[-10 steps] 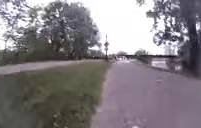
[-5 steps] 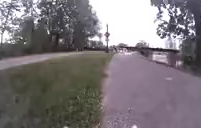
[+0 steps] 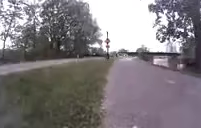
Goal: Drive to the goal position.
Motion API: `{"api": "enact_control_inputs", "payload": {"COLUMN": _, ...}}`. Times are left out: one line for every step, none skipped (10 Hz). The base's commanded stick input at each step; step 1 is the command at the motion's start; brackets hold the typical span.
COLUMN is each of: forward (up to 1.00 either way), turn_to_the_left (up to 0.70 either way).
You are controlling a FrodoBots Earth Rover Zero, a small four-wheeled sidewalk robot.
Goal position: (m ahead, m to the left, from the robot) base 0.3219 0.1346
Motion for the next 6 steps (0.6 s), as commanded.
{"api": "enact_control_inputs", "payload": {"forward": 0.23, "turn_to_the_left": 0.0}}
{"api": "enact_control_inputs", "payload": {"forward": 0.18, "turn_to_the_left": 0.0}}
{"api": "enact_control_inputs", "payload": {"forward": 0.13, "turn_to_the_left": 0.0}}
{"api": "enact_control_inputs", "payload": {"forward": 0.08, "turn_to_the_left": 0.0}}
{"api": "enact_control_inputs", "payload": {"forward": 0.03, "turn_to_the_left": 0.0}}
{"api": "enact_control_inputs", "payload": {"forward": 0.0, "turn_to_the_left": 0.0}}
